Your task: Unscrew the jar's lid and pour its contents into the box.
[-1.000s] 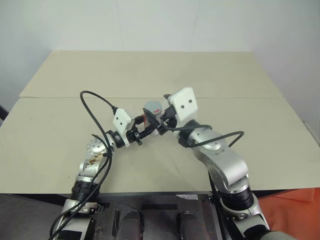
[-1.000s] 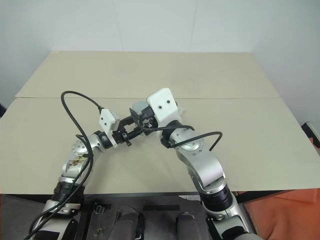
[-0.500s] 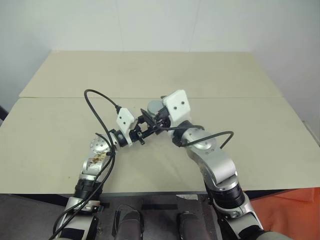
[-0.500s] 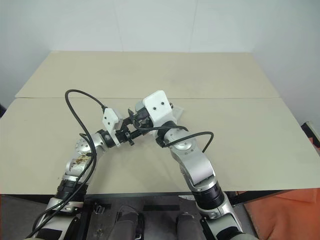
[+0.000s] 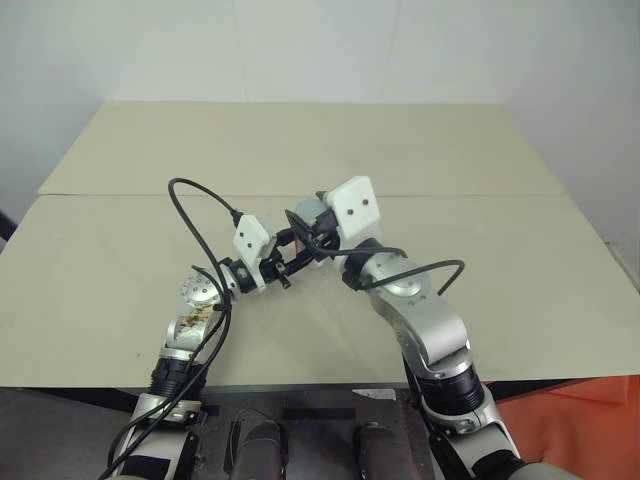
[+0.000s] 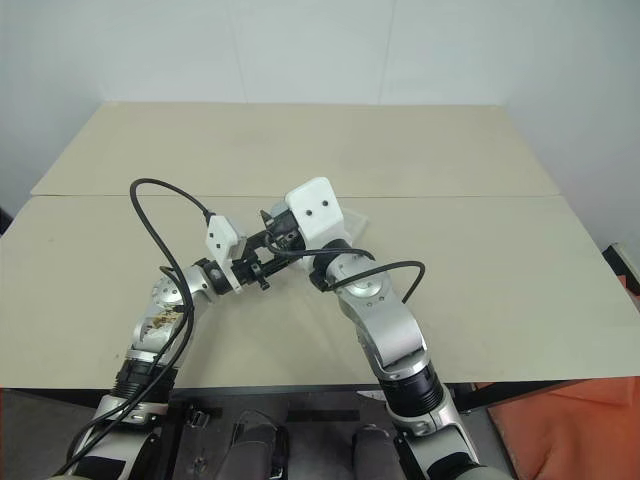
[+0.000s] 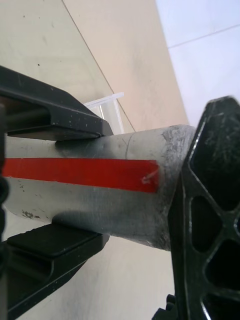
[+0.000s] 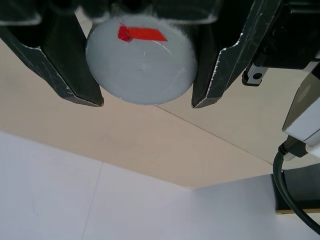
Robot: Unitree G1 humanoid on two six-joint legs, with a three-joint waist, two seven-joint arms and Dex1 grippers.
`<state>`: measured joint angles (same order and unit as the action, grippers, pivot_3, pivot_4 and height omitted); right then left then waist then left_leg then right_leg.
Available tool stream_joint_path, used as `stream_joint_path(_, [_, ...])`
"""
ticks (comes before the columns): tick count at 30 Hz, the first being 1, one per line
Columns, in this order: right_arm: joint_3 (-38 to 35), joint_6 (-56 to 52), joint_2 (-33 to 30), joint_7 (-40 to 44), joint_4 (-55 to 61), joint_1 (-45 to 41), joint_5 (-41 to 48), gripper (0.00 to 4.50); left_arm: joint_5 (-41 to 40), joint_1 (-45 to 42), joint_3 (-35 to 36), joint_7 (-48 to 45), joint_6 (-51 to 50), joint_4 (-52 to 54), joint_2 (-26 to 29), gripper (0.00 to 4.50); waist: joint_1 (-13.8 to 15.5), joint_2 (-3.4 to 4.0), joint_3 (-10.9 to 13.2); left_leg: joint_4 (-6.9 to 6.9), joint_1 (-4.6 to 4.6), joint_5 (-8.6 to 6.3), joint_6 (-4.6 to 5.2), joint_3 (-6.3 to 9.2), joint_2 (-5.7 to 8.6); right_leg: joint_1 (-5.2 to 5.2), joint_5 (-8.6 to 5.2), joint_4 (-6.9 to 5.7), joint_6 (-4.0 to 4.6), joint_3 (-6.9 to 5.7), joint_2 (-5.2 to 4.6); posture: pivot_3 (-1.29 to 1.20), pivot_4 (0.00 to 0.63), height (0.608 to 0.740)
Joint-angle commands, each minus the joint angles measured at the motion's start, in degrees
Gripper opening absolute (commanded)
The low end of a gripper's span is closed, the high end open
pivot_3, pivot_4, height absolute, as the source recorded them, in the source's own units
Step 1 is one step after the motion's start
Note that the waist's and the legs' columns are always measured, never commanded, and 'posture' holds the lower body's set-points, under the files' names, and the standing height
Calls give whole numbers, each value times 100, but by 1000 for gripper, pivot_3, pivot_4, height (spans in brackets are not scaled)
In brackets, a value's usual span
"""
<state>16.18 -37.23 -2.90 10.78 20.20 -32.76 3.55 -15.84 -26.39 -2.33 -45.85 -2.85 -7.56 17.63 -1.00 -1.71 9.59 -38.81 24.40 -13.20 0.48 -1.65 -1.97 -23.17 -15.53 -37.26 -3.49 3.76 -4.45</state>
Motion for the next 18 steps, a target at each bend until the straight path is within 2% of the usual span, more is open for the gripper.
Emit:
stream_joint_path(1, [-111, 150, -188, 293, 99, -181, 34, 2782, -50, -67, 9, -164, 139, 142, 88, 1932, 0, 0, 0, 0, 0, 0, 0, 0, 0, 0, 0, 0, 0, 0, 0, 0, 150, 740])
stream_joint_path(5, [-435, 97, -587, 1176, 135, -312, 667, 2782, -191, -9, 28, -421, 73, 252, 211, 1932, 0, 0, 0, 0, 0, 0, 0, 0, 0, 1, 0, 1, 0, 0, 0, 0, 150, 740])
stream_joint_path(12, [-845, 453, -1316, 3265, -399, -795, 1948, 2782, -730, 304, -3, -1008, -279, 843, 440, 1932, -11, 0, 0, 0, -2, 0, 1, 0, -1, 3, 0, 3, 0, 0, 1, 0, 150, 740])
stream_joint_path(18, [-626, 979, -1700, 5273, -1508, -1438, 2356, 2782, -829, 385, -82, -1159, -406, 1094, 543, 1932, -6, 0, 0, 0, -3, 0, 1, -2, -2, 5, 0, 5, 0, 0, 2, 0, 150, 740])
